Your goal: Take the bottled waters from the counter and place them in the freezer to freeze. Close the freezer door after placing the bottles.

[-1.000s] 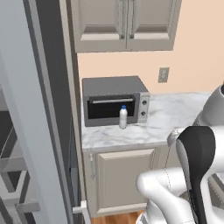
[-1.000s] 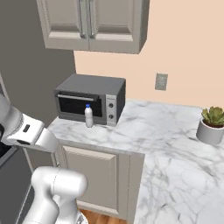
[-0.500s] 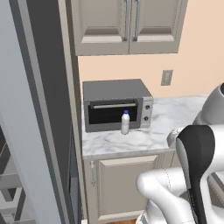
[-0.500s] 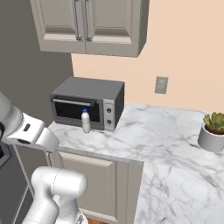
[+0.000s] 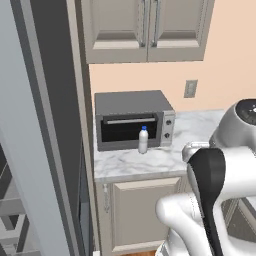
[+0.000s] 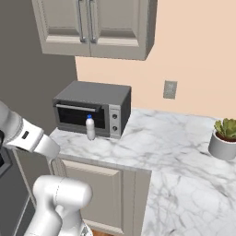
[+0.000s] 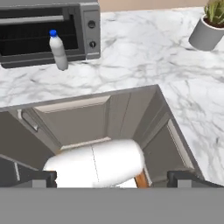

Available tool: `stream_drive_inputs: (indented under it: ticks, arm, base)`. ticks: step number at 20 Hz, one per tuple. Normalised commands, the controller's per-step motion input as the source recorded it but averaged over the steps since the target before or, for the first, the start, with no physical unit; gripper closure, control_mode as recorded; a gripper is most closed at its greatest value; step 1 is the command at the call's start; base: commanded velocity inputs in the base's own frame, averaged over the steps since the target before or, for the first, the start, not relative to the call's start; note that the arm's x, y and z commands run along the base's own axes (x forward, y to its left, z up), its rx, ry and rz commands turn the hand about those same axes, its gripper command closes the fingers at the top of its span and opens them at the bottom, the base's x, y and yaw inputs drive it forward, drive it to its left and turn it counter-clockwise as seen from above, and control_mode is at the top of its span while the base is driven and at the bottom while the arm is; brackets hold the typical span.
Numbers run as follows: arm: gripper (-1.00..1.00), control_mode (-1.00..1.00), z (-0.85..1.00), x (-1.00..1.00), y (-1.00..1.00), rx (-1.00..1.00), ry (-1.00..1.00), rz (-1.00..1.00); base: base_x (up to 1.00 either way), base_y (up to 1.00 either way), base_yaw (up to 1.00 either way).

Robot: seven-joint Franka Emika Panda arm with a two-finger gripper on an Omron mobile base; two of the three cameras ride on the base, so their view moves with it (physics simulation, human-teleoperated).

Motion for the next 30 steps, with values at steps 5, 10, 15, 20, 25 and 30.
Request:
stream_drive_inputs:
  ticks: [5,10,15,20,25,30]
  arm:
    - [-1.00,-1.00,-0.50,0.82,0.16,0.00,-0.23,-0.17]
    - [-1.00,-1.00,-0.73,0.91,0.00,0.00,-0.19,-0.04]
    - [-1.00,-1.00,-0.79,0.62,0.06,-0.01,-0.25,-0.09]
    - [-1.00,-1.00,-0.59,0.36,0.12,-0.01,-0.22,-0.03]
    - [-1.00,-1.00,-0.55,0.35,0.01,0.00,-0.17,0.00]
    - [-1.00,-1.00,-0.68,0.44,0.00,0.00,-0.11,0.00]
  base:
    - [0.00,0.00,0.00]
    - [0.00,0.00,0.00]
    - [0.00,0.00,0.00]
    - [0.00,0.00,0.00]
    - [0.00,0.00,0.00]
    - [0.00,0.00,0.00]
